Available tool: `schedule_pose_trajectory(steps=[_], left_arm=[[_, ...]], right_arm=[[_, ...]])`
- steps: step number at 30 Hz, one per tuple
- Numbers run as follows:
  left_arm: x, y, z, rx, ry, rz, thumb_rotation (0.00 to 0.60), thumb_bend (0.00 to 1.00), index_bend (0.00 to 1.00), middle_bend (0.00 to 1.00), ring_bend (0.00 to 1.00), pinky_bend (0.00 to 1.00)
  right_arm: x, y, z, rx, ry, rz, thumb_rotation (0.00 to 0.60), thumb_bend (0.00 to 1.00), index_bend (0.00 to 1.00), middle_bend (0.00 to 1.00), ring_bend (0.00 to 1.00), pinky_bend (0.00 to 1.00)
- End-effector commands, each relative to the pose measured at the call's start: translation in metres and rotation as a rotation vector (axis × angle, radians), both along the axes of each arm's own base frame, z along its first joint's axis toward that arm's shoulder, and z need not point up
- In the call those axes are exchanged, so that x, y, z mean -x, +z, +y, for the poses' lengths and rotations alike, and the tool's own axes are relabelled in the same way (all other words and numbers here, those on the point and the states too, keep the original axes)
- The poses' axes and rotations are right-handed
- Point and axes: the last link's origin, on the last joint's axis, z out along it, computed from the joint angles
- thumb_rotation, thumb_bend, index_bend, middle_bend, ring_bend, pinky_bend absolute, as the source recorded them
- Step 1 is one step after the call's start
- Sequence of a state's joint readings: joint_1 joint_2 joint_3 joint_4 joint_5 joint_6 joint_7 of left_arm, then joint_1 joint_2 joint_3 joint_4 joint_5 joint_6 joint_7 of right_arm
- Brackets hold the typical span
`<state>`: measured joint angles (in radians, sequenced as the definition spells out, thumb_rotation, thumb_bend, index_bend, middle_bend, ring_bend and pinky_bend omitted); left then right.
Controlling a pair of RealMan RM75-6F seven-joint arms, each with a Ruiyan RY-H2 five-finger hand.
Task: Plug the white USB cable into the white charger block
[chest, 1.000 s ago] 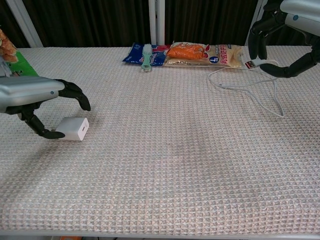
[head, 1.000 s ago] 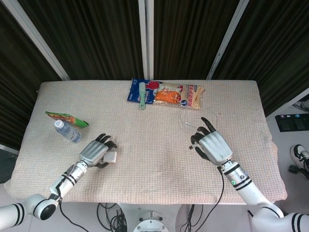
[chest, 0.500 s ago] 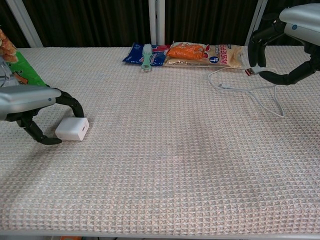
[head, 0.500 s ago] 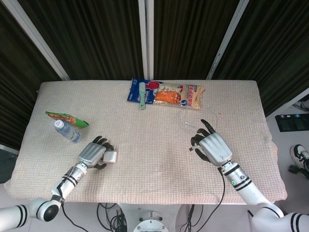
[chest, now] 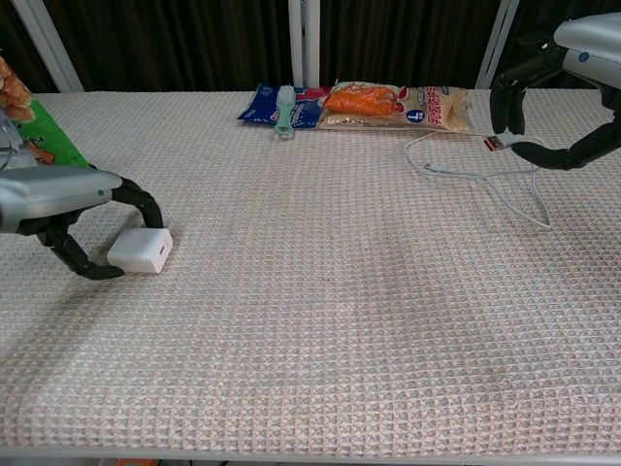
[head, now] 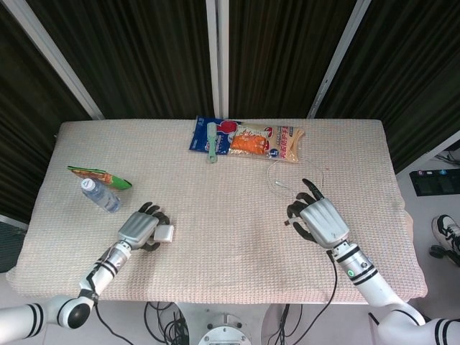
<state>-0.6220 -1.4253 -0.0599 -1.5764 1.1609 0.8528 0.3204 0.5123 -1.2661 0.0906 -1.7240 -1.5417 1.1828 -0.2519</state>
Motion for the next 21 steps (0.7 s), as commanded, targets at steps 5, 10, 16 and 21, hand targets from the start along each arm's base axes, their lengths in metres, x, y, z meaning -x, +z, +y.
schedule_pose_trajectory(steps=[5,10,16,21], left_arm=[[0.000,-0.002,0.003,-0.003,0.007,-0.003,0.600,0.29,0.35,0.30,0.12,0.00],[-0.002,-0.003,0.001,-0.011,0.021,-0.041,0.593,0.31,0.41,0.37,0.18,0.00],[-0.011,0.003,0.002,-0.056,0.037,-0.080,0.516,0.31,0.44,0.41,0.22,0.01],[-0.026,0.012,0.005,-0.110,0.034,-0.105,0.488,0.30,0.45,0.42,0.23,0.02]], right_arm=[[0.001,0.000,0.000,-0.003,-0.004,-0.004,0.600,0.39,0.58,0.51,0.29,0.07],[0.002,-0.002,0.000,-0.003,-0.007,-0.008,0.600,0.39,0.59,0.51,0.29,0.07],[-0.008,-0.005,-0.004,-0.007,-0.002,-0.027,0.600,0.40,0.59,0.52,0.29,0.08],[-0.029,-0.018,-0.011,-0.035,0.003,-0.046,0.600,0.41,0.59,0.52,0.30,0.09]])
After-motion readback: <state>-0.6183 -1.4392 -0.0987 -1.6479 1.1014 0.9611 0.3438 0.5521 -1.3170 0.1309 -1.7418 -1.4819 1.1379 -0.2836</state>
